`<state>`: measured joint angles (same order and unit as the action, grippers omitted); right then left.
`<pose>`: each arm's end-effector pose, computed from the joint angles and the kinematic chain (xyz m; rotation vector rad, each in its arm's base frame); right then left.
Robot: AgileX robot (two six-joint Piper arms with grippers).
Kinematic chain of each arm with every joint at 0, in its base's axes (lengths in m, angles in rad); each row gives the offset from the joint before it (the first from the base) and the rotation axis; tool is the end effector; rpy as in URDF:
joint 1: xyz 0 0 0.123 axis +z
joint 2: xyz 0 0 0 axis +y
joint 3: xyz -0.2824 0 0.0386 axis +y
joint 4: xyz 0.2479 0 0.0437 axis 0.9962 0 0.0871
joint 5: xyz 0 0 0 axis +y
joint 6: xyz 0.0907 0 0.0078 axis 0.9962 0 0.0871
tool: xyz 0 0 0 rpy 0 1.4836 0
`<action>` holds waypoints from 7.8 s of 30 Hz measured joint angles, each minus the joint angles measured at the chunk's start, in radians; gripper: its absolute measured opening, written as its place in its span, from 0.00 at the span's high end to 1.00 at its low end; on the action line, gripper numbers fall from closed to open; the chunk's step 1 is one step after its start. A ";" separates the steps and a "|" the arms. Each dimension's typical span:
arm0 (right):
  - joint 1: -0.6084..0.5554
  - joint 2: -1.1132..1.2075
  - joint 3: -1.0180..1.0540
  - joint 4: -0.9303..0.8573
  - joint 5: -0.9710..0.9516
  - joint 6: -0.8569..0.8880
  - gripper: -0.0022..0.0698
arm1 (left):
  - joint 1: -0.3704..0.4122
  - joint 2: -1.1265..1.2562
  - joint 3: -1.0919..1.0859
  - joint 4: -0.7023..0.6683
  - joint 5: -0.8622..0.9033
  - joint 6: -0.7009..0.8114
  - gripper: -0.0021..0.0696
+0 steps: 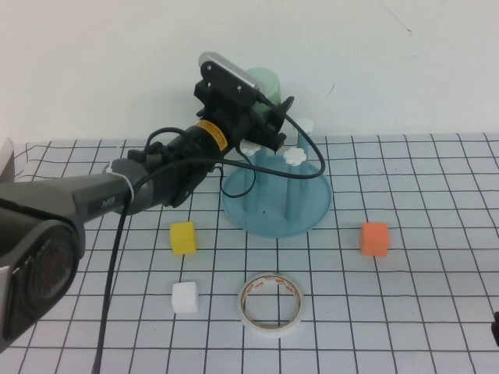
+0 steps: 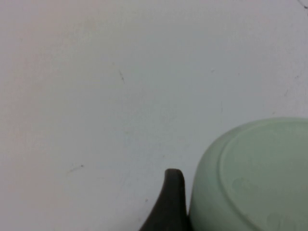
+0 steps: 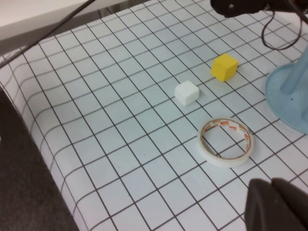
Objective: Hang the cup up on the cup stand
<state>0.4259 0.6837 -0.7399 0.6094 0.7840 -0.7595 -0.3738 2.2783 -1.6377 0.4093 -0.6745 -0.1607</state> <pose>0.0957 0.0839 0.3458 -0.9747 1.8635 0.5139 0.4811 -0.2130 0.2063 0.5936 1.3818 -0.3545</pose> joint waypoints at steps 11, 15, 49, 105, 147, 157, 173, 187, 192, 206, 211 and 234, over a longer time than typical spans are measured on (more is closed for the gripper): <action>0.000 0.000 0.000 -0.012 0.000 0.013 0.96 | 0.000 0.029 0.000 -0.031 0.024 0.000 0.14; 0.000 0.000 0.000 -0.012 0.000 0.014 0.96 | 0.000 0.029 0.000 -0.053 0.042 -0.024 0.14; 0.000 0.000 0.000 -0.012 0.003 0.044 0.97 | 0.000 0.039 -0.061 -0.002 0.133 -0.167 0.14; 0.000 -0.551 0.291 -0.733 0.046 0.810 0.97 | -0.038 -1.527 0.545 0.375 0.894 -0.281 0.97; 0.000 -0.563 0.311 -0.685 0.044 0.824 0.97 | 0.204 -2.190 1.021 -0.116 1.059 -0.190 0.97; 0.000 -0.563 0.311 -0.685 0.042 0.824 0.97 | 0.338 -2.294 1.474 -0.344 0.969 0.029 0.97; 0.000 -0.563 0.311 -0.685 0.042 0.824 0.97 | 0.264 -2.294 1.657 -0.309 0.973 0.001 0.97; 0.000 -0.563 0.311 -0.685 0.042 0.824 0.97 | 0.240 -2.294 1.655 -0.357 0.992 0.001 0.97; 0.000 -0.563 0.311 -0.685 0.042 0.824 0.97 | 0.240 -2.294 1.655 -0.361 0.992 -0.003 0.97; 0.000 -0.563 0.311 -0.685 0.042 0.824 0.97 | 0.265 -2.294 1.655 -0.372 0.992 0.185 0.97; 0.000 -0.563 0.311 -0.685 0.042 0.824 0.97 | 0.295 -2.294 1.655 -0.386 0.992 0.220 0.97; 0.000 -0.563 0.311 -0.685 0.042 0.824 0.97 | 0.296 -2.294 1.655 -0.444 0.992 0.098 0.97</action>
<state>0.4259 0.1211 -0.4290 -0.0755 0.8264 0.0650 -0.0778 -0.0159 0.0176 -0.0345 0.3170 -0.0630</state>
